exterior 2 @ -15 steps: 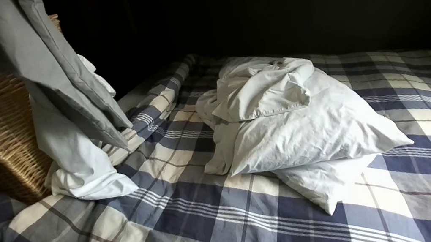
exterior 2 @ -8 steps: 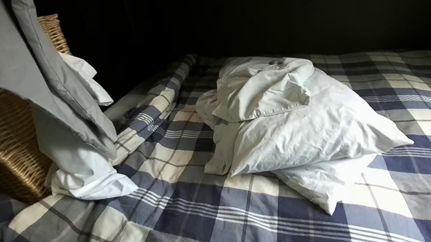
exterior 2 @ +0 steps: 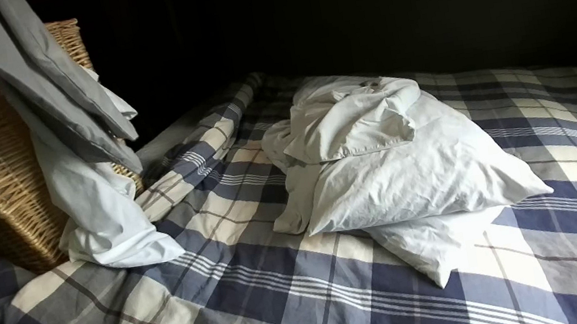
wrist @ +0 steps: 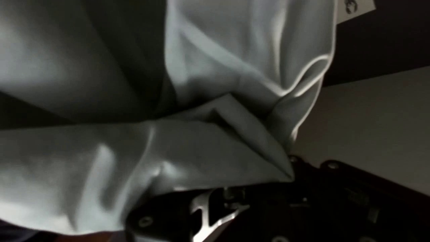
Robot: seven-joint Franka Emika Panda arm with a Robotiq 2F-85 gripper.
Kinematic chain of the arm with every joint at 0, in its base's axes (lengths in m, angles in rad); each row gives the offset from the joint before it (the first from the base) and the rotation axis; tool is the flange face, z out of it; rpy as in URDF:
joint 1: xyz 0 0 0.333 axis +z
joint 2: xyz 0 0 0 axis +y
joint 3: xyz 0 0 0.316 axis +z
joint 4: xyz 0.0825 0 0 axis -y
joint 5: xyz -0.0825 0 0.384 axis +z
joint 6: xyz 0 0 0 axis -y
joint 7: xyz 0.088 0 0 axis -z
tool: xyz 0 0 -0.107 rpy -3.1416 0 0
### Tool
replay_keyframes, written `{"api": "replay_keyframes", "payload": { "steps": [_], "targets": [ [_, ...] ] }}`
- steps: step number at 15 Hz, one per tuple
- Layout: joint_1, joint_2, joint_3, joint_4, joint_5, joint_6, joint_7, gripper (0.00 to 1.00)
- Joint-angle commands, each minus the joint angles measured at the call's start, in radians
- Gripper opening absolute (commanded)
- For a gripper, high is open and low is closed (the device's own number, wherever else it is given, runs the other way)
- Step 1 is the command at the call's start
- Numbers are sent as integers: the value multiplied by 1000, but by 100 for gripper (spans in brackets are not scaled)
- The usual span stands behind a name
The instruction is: Lift the grey pillow case cover and put it in the washing basket
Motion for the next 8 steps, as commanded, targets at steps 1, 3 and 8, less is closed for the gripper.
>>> {"api": "replay_keyframes", "payload": {
  "steps": [1,3,8],
  "targets": [
    [243,-57,-54,78,-179,52,27,0],
    [365,-85,-75,118,-272,54,11,0],
    [671,-204,-132,148,-427,48,-14,0]
  ]
}}
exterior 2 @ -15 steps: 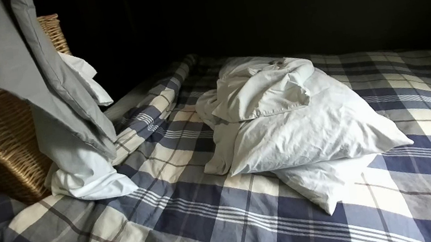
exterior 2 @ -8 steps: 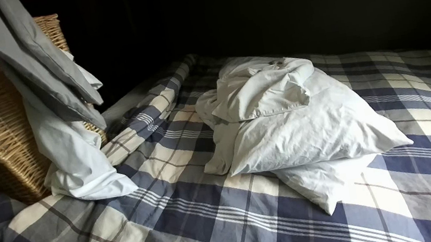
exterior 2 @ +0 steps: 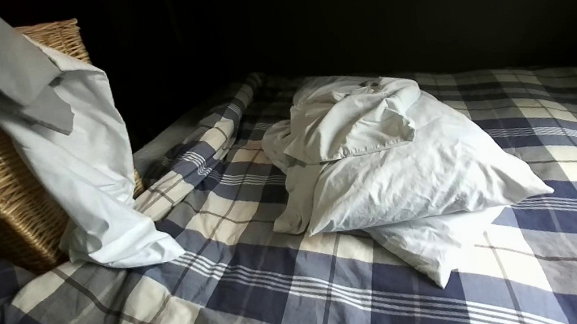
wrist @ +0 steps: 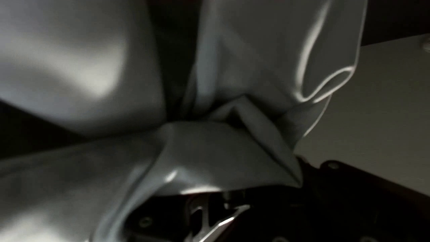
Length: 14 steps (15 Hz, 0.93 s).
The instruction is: Lift the grey pillow case cover and put it in the washing basket
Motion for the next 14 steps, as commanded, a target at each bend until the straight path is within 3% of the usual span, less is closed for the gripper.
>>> {"api": "replay_keyframes", "payload": {
  "steps": [1,2,3,7,12,14],
  "targets": [
    [232,-142,-64,-3,-107,-15,-31,0],
    [276,-173,-80,-8,-119,-30,-29,0],
    [277,-171,-98,-12,-121,-50,-19,0],
    [149,-32,-193,-8,-109,-122,-16,0],
    [47,50,-242,9,-117,-238,-71,0],
    [37,77,-255,18,-107,-265,-83,0]
  ]
}}
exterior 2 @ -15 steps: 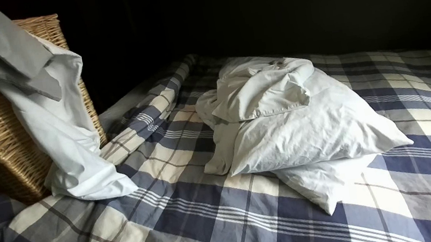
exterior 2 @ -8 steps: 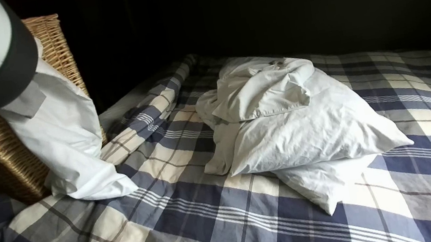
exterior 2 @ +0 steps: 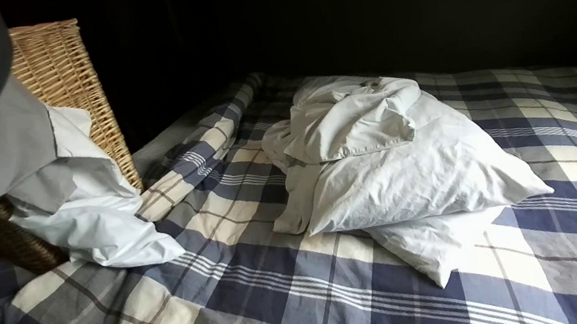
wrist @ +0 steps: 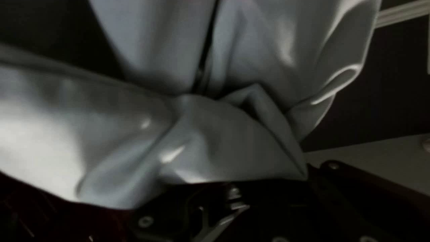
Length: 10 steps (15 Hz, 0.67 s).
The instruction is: Lift the grey pillow case cover and put it in the washing basket
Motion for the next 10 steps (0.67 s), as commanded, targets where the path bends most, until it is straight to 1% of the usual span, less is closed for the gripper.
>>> {"api": "replay_keyframes", "payload": {
  "steps": [1,4,6,10],
  "targets": [
    [-23,88,-30,32,-7,-59,-7,0],
    [27,115,-66,71,-9,-120,-53,0],
    [77,128,-100,102,-11,-164,-96,0],
    [154,156,-174,167,-26,-229,-201,0]
  ]
}}
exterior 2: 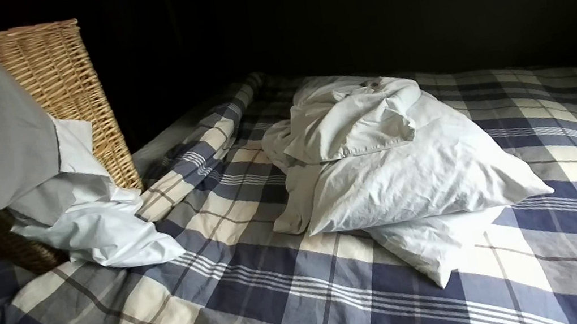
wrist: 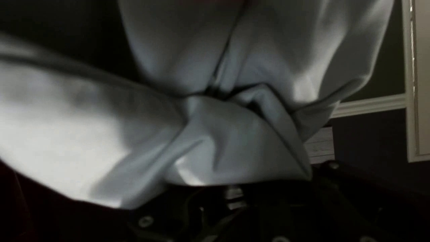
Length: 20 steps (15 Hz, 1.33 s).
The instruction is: Lift the grey pillow case cover and put it in the washing basket
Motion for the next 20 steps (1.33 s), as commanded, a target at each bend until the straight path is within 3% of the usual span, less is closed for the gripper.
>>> {"api": "replay_keyframes", "payload": {
  "steps": [1,8,14,15,17,20],
  "targets": [
    [77,39,-74,87,-28,-59,-97,0],
    [105,114,-176,148,-76,-63,-287,0],
    [93,183,-201,200,-68,-241,-400,0],
    [104,206,-214,219,-58,-267,-397,27],
    [111,226,-220,247,-49,-322,-406,34],
    [113,270,-229,292,-28,-439,-392,56]
  ]
}}
